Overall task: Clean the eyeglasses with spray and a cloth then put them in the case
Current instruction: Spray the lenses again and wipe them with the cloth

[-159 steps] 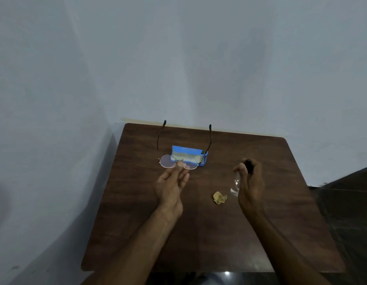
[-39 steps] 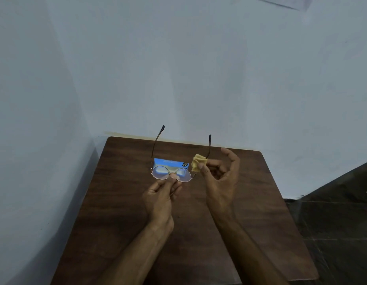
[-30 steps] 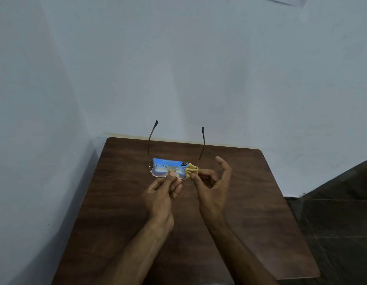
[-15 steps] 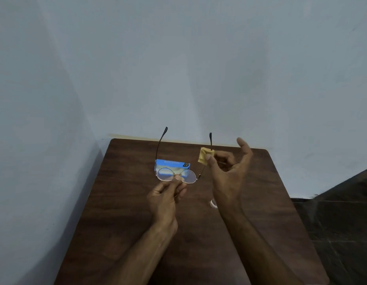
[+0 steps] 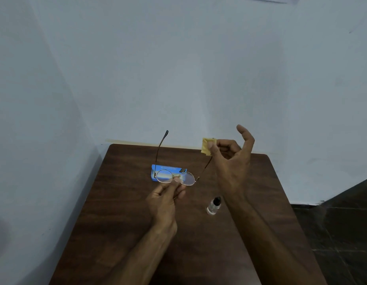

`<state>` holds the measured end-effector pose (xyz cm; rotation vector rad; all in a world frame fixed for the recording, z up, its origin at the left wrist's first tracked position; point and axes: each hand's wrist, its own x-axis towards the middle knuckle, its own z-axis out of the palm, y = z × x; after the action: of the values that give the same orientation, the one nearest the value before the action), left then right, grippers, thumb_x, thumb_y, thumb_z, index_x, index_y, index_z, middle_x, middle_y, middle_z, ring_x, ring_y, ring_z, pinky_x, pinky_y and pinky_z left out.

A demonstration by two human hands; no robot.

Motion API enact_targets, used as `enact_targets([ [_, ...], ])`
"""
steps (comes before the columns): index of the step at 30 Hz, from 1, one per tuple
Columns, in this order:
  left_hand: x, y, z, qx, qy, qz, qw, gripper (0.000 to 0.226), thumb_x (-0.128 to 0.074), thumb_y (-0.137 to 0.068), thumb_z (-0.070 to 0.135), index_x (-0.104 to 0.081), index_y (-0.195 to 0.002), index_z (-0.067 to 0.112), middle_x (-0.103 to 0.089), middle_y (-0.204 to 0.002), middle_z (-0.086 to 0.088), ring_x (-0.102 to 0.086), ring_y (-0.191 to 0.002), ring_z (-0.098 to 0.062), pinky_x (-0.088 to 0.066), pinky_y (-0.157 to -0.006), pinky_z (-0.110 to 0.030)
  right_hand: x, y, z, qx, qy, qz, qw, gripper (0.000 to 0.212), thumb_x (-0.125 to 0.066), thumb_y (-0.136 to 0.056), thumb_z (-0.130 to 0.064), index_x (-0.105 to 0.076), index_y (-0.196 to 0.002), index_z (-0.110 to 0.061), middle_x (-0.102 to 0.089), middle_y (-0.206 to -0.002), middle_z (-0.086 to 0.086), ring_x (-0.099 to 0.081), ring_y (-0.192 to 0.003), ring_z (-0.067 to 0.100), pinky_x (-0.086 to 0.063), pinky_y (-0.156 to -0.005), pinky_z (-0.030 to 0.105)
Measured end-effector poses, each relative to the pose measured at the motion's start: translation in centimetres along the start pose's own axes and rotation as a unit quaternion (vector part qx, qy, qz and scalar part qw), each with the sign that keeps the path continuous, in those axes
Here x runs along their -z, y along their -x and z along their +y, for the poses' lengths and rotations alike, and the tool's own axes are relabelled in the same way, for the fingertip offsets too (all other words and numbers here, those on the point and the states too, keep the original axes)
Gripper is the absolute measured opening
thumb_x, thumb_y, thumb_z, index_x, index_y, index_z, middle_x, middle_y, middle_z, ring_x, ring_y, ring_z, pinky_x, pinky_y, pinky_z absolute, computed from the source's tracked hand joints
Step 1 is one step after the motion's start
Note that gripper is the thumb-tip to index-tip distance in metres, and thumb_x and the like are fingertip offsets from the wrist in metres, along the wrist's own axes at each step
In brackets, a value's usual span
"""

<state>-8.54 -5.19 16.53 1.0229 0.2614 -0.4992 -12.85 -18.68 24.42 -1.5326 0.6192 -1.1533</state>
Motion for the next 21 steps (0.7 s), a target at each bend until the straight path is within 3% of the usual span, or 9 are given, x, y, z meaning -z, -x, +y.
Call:
enact_targets([
  [7,-1.6,-0.6,-0.2,0.01,0.024,0.006,1.0,0.008,-0.077,-0.09,0.003,-0.079,-0.098,0.003,-0.08,-0.085,-0.012,-0.076,-0.068,-0.012,-0.063,-0.064,-0.022,0.9,2.0,3.1,-0.026,-0.012,-0.021,0.999,0.08,-0.081,-0.086,0.005,-0.042,-0.15,-0.024,-0.076,-0.091,0.008,-0.076,-0.09,0.024,-0.062,-0.091,0.051],
  [16,-3.7,-1.7,0.0,0.007,0.035,-0.002,0.999,0.01,-0.074,-0.092,0.001,-0.077,-0.101,0.001,-0.081,-0.088,-0.01,-0.079,-0.076,-0.018,-0.066,-0.071,-0.028,0.8,3.0,7.2,-0.086,-0.03,-0.048,0.995,0.081,-0.081,-0.086,0.004,-0.044,-0.149,-0.03,-0.078,-0.098,0.011,-0.077,-0.096,0.03,-0.059,-0.094,0.062],
  [21,-3.9,-2.6,0.1,0.006,0.038,0.007,0.999,0.014,-0.076,-0.091,0.002,-0.077,-0.104,0.0,-0.082,-0.094,-0.014,-0.079,-0.08,-0.022,-0.066,-0.07,-0.028,0.7,2.1,7.6,-0.089,-0.027,-0.066,0.993,0.073,-0.082,-0.087,0.003,-0.049,-0.146,-0.025,-0.08,-0.1,0.009,-0.078,-0.099,0.029,-0.059,-0.097,0.059],
])
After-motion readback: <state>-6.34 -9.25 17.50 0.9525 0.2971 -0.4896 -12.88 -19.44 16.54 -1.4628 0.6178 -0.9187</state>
